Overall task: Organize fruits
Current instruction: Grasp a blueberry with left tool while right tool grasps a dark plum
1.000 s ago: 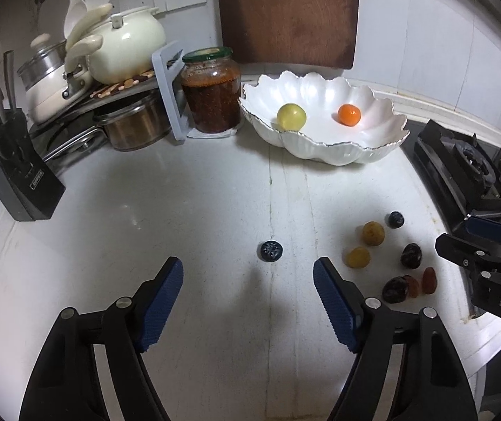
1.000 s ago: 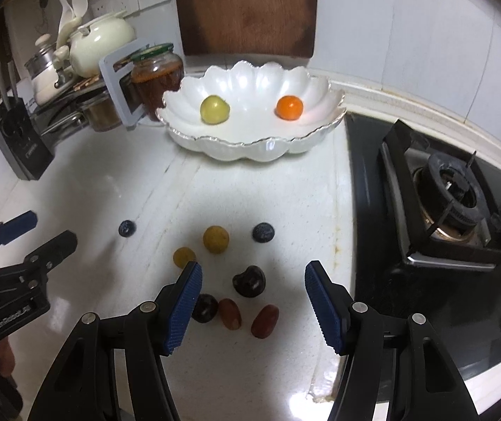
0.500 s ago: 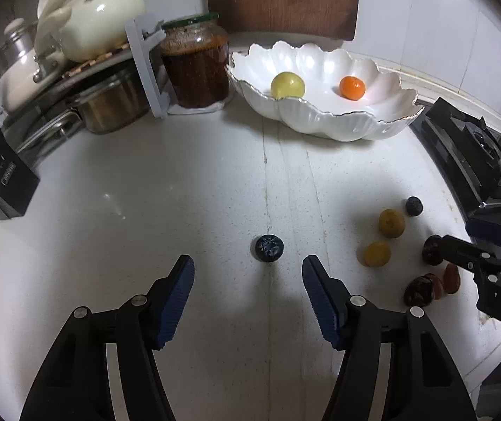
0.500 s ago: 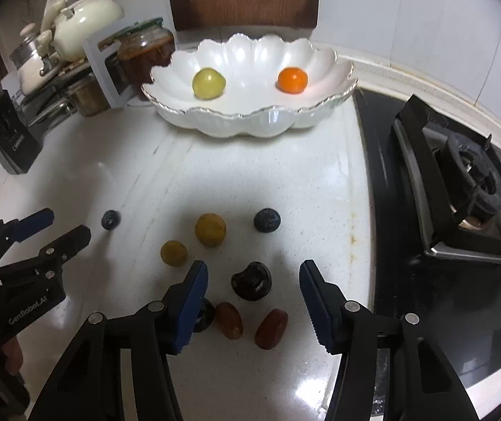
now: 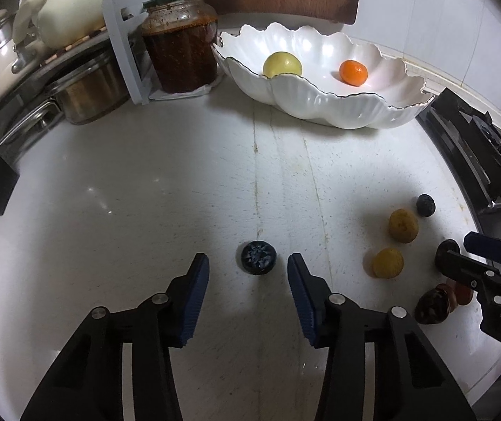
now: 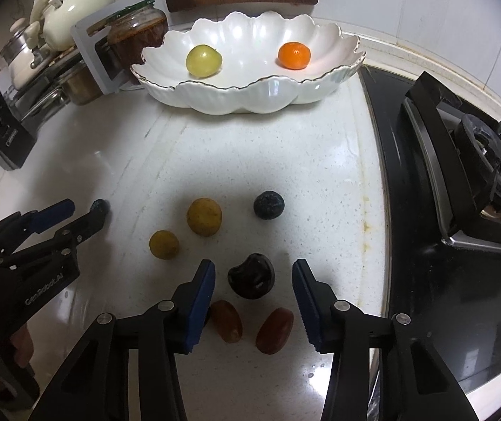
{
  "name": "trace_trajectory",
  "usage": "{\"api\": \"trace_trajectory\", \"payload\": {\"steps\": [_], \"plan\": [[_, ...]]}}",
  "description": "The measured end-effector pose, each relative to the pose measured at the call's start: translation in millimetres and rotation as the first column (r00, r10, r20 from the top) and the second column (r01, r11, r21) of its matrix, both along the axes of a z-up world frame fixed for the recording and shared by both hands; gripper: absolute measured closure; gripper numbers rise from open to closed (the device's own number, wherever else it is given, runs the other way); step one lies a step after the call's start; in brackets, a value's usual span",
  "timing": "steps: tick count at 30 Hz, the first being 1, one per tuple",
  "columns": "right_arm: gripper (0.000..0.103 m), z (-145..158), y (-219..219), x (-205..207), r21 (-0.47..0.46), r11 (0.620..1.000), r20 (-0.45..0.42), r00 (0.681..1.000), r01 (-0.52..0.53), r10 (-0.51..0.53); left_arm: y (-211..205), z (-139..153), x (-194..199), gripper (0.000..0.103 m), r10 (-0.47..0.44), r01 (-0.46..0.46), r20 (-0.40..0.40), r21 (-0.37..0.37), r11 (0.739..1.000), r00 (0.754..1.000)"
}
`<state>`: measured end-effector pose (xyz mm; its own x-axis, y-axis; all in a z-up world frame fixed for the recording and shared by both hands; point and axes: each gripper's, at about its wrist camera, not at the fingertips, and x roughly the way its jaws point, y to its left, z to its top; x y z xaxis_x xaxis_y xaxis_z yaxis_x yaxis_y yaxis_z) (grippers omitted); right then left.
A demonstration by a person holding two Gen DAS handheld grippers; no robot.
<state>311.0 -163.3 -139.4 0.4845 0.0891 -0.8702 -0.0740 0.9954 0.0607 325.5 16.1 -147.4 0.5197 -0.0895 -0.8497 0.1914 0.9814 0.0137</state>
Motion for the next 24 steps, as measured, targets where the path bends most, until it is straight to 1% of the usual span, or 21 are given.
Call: {"api": "trace_trajectory", "payload": {"steps": [3, 6, 8, 14, 18, 21, 24], "plan": [[0.06, -2, 0, 1, 0.004, 1.0, -0.008, 1.0, -0.007, 0.007, -1, -4, 3, 0.063, 0.002, -0.002, -0.016, -0.014, 1.0, 1.0], [0.062, -3, -1, 2, 0.007, 1.0, -0.012, 1.0, -0.009, 0.009, -3, -6, 4, 0.067, -0.001, 0.001, -0.015, -0.011, 1.0, 1.0], [0.064, -4, -1, 3, 0.013, 1.0, -0.016, 1.0, -0.012, 0.012, -5, -8, 5, 0.072, -0.002, 0.001, -0.021, -0.011, 1.0, 1.0], [0.072, -6, -3, 5, 0.032, 0.999, -0.02, 1.0, -0.023, 0.023, -7, -10, 8, 0.079, 0.016, -0.016, -0.028, -0.014, 1.0, 0.999], [0.072, -6, -2, 5, 0.031, 0.999, -0.013, 0.999, -0.032, 0.032, -7, -9, 8, 0.08, 0.027, -0.027, -0.024, -0.01, 1.0, 0.999], [0.072, -5, -3, 4, 0.036, 0.999, -0.004, 0.999, -0.039, 0.039, -8, -3, 4, 0.08, 0.024, -0.024, -0.007, 0.002, 1.0, 1.0], [0.072, -2, -4, 4, 0.041, 0.998, 0.003, 0.999, -0.042, 0.042, -7, 2, 1, 0.08, 0.028, -0.028, -0.005, -0.003, 1.0, 1.0]]}}
